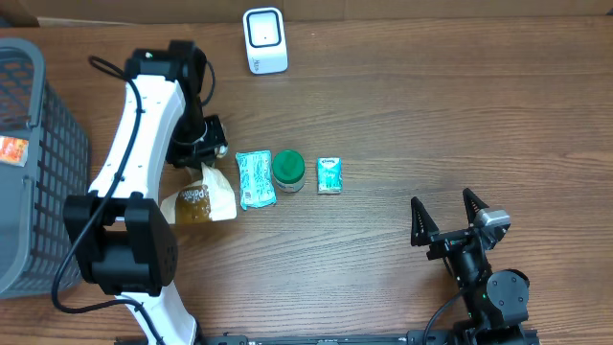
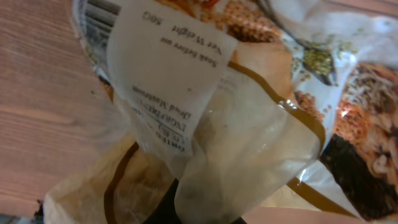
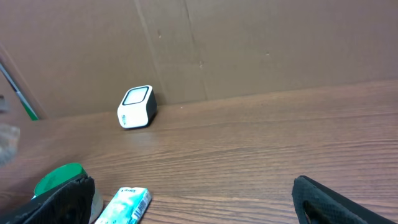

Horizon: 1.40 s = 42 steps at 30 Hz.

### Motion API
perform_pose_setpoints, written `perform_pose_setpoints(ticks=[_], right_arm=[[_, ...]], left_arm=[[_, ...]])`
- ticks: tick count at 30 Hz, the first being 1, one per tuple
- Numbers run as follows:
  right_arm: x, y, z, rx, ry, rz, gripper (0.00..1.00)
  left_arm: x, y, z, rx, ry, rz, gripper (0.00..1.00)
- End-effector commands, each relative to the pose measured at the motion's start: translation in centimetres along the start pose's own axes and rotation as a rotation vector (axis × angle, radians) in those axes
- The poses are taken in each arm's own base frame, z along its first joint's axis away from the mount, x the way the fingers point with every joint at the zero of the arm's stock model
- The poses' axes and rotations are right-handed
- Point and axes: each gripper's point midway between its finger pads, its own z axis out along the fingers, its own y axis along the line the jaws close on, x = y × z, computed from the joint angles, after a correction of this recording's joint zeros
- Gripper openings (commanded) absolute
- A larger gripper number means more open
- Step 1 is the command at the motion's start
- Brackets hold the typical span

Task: Scan the item barcode
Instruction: 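Lift the mushroom bag and carry it beside the wipes packet, then set the mushroom bag down and open the left gripper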

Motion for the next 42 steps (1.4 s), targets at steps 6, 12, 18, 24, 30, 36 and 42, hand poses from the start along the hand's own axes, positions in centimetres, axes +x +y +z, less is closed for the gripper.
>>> perform_pose_setpoints(ticks=[6,12,18,24,30,36,42], right_arm=[[0.1,-0.3,0.0,0.011,-0.008,-0.003,1.00],[0.1,-0.3,0.0,0.011,-0.009,-0.003,1.00],[0.1,-0.3,0.0,0.011,-0.009,-0.003,1.00],[0.1,-0.3,0.0,0.011,-0.008,-0.003,1.00],[0.1,-0.3,0.0,0.011,-0.009,-0.004,1.00],[0.1,-0.3,0.0,0.011,-0.009,-0.003,1.00],[0.1,-0.3,0.0,0.012,-0.009,-0.003,1.00]], left_arm=[[0.9,0.6,6.5,-0.072,0.021,0.008,0.04],[0.9,0.2,9.3,-0.063,-0.003,0.024,0.04],[0.7,-1.5,11.1,0.008,-0.032,0.030,0.04],[0.8,-1.5,11.5,0.009,-0.031,-0.049,0.07],[1.2,-2.7,11.4,0.076,-0.004,-0.047,0.09],[1.1,-3.8,11.4,0.107,-0.013,-0.026,0.19],[0.8,-2.9,9.6,0.072,-0.010,0.015,0.73]])
